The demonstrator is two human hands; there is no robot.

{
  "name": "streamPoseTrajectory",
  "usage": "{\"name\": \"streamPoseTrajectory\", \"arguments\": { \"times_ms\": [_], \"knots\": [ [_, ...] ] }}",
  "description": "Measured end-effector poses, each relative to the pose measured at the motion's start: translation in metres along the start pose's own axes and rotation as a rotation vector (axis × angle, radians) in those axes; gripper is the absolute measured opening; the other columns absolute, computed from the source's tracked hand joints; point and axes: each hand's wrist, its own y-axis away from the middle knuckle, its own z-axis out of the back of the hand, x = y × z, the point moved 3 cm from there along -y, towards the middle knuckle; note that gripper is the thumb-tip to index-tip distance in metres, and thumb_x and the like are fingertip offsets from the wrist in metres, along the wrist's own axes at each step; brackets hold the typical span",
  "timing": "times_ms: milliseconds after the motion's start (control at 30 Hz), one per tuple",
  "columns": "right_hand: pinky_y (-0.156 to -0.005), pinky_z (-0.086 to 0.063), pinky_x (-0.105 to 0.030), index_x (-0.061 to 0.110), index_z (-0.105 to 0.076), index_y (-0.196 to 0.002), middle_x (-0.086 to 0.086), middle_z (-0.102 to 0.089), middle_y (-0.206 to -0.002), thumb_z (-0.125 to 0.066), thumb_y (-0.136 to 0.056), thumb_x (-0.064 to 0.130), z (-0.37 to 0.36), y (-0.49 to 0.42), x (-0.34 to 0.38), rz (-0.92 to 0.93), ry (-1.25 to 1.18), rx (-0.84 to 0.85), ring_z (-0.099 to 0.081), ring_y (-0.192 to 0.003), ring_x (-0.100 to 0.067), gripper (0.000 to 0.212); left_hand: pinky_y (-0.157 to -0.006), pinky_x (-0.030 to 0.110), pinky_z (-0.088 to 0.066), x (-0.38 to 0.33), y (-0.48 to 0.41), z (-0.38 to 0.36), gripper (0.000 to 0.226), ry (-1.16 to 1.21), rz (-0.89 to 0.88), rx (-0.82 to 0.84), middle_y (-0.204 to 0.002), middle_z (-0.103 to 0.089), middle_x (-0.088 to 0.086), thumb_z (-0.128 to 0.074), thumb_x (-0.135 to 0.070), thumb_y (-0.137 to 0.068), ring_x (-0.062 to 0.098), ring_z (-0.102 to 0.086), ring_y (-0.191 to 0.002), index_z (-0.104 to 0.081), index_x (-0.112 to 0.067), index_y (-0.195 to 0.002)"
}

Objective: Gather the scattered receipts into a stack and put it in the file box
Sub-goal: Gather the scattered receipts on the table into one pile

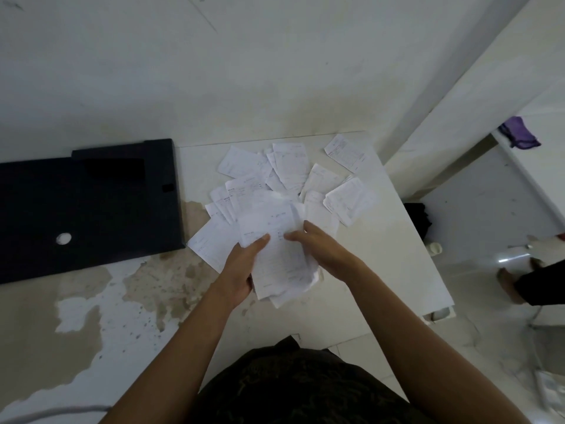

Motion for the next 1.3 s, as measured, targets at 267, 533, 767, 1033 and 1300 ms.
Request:
{"name": "streamPoseTrajectory", "arguments": {
  "times_ms": [267,533,767,1033,1300],
  "knots": [
    [-0.068,-0.054,-0.03,0.017,-0.067,-0.096,-0.005,-0.071,-0.088,-0.064,-0.088,0.017,-0.003,0.005,-0.009,0.309,0.064,-0.314,-0.065,-0.077,-0.017,0.009,-0.079,0.035,-0.057,-0.008,-0.004,0.014,0.011,-0.335,-0.266,-0.177,-0.085,-0.076,-0.008,-0.074,-0.022,-0.085,0.013,-0.072,-0.083,-0.076,-0.033,-0.082],
    [-0.094,-0.052,-0.04,0.01,-0.057,-0.121,-0.01,-0.066,-0.117,-0.073,-0.084,0.013,-0.033,-0.016,-0.058,0.159,-0.053,-0.301,-0.063,-0.109,-0.023,0.04,-0.071,0.008,-0.045,0.023,-0.016,0.038,0.028,-0.66,-0.385,-0.183,-0.088,-0.063,-0.022,-0.073,-0.004,-0.082,-0.012,-0.06,-0.078,-0.062,-0.02,-0.102],
    [-0.081,-0.053,-0.032,0.013,-0.058,-0.123,-0.007,-0.068,-0.111,-0.058,-0.092,0.013,-0.041,-0.026,-0.059,0.156,-0.001,-0.299,-0.066,-0.103,-0.025,0.031,-0.059,0.01,-0.048,0.041,-0.023,0.036,0.012,-0.533,-0.338,-0.312,-0.085,-0.068,-0.007,-0.067,-0.015,-0.089,0.005,-0.067,-0.075,-0.066,-0.021,-0.099],
    [-0.096,-0.046,-0.025,0.016,-0.05,-0.131,0.0,-0.062,-0.127,-0.068,-0.087,0.01,-0.032,-0.019,-0.07,0.242,0.064,-0.29,-0.059,-0.115,-0.01,0.048,-0.07,-0.003,-0.04,0.034,-0.027,0.032,0.029,-0.719,-0.448,-0.227,-0.096,-0.063,0.003,-0.074,0.0,-0.08,-0.014,-0.059,-0.077,-0.059,-0.007,-0.104],
    [-0.081,-0.041,-0.004,0.024,-0.039,-0.142,0.011,-0.055,-0.124,-0.063,-0.086,0.011,-0.04,-0.014,-0.068,0.27,-0.017,-0.366,-0.056,-0.112,-0.004,0.062,-0.071,0.008,-0.049,0.028,-0.021,0.028,0.033,-0.565,-0.422,-0.218,-0.097,-0.069,-0.018,-0.073,-0.013,-0.08,-0.006,-0.065,-0.087,-0.063,-0.035,-0.103]
  ]
}}
